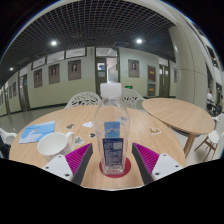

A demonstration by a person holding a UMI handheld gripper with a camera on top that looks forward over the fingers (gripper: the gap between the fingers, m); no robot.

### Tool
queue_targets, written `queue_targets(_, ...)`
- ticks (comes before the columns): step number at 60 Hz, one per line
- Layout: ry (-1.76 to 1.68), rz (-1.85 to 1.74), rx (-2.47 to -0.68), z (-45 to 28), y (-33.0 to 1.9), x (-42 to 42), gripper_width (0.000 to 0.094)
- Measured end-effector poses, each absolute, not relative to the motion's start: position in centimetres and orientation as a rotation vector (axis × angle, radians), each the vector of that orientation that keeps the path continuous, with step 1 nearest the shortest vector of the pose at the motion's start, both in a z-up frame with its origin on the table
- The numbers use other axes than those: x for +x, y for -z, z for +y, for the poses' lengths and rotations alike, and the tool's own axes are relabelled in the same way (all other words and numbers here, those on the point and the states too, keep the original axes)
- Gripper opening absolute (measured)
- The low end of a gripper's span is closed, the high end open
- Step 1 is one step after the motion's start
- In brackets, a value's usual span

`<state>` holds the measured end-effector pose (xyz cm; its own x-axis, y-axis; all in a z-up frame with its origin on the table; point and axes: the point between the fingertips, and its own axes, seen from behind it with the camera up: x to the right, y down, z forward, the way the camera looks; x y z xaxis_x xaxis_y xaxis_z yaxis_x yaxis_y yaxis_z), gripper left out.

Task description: Pour water

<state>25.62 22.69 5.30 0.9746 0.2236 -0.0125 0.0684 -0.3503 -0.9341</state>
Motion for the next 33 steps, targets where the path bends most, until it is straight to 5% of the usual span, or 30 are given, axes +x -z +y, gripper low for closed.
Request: queue_targets(33, -0.466, -0.124, -1.859, 0.2, -8.7, 22.7, 0.085)
